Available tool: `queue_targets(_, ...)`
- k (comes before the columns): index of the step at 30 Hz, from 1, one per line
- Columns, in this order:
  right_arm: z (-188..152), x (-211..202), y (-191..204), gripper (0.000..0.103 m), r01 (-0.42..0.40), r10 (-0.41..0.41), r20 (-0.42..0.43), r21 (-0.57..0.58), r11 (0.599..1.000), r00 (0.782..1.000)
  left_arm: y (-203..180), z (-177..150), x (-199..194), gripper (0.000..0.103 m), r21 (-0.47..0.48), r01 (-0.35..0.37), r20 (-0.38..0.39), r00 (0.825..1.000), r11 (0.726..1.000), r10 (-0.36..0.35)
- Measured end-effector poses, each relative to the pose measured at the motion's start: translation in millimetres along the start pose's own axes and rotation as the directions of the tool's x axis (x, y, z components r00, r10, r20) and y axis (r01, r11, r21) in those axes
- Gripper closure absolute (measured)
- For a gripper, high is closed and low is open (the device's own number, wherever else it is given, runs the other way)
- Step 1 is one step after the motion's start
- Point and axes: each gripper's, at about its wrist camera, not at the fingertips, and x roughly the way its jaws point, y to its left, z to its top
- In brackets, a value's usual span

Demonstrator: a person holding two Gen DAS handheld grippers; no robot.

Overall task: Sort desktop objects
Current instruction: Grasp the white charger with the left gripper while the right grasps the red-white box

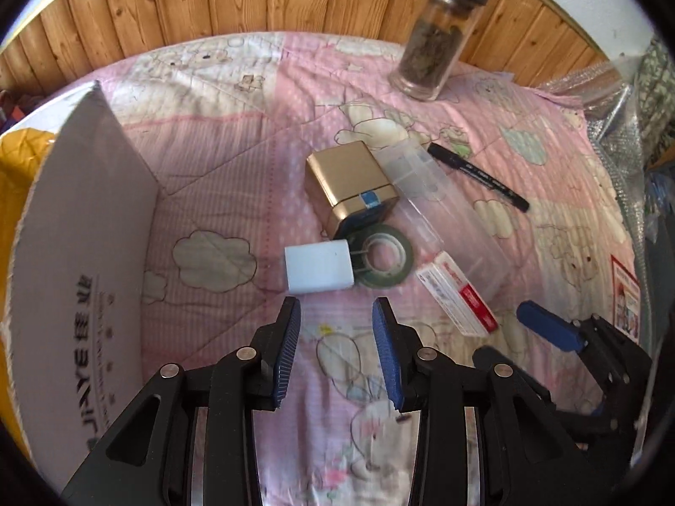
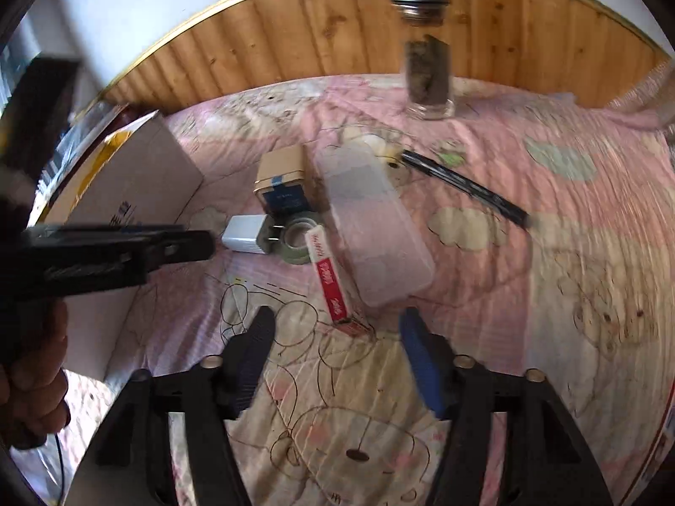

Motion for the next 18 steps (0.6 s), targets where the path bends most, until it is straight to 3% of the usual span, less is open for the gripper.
queue_targets(5, 6.1, 21.6, 8.5, 0.048, 0.056, -0.056, -0.009, -0.056, 0.997, 0.998, 1.3, 9.7, 29.5, 0.062, 0.005, -0.002, -0.018, 1.0, 1.0, 0.002)
queue_targets(8, 8.8, 30.1, 7.4, 0.049, 0.067, -0.067, -0.002, -0.059, 0.996, 0.998, -1.3, 13.7, 33.8, 0.054, 0.033, -0.037, 0.025, 0.999, 0.999, 0.037)
queue_targets(11, 12.9, 31.8, 9.3, 0.071, 0.107, -0.107, 0.003, -0.054, 0.993, 0.994, -1.9, 19.7, 37.9, 0.051, 0.037, -0.053, 0.047, 0.998, 0.998, 0.052)
queue_targets(12, 14.2, 32.2, 8.6, 0.082, 0.129, -0.129, -0.005, -0.016, 0.992, 0.992, -0.4, 22.0, 39.9, 0.051, 0.032, -0.054, 0.047, 0.998, 0.998, 0.052)
queue_targets(14, 15.6, 31.4, 7.1, 0.085, 0.121, -0.121, -0.006, 0.006, 0.993, 0.993, 8.1, 25.7, 48.3, 0.049, -0.01, -0.024, 0.015, 1.0, 1.0, 0.024)
queue_targets(18, 11.8, 25.5, 8.7, 0.087, 0.12, -0.121, 0.002, 0.058, 0.991, 0.993, 22.4, 20.3, 48.2, 0.049, -0.068, 0.022, 0.022, 1.0, 0.997, -0.02)
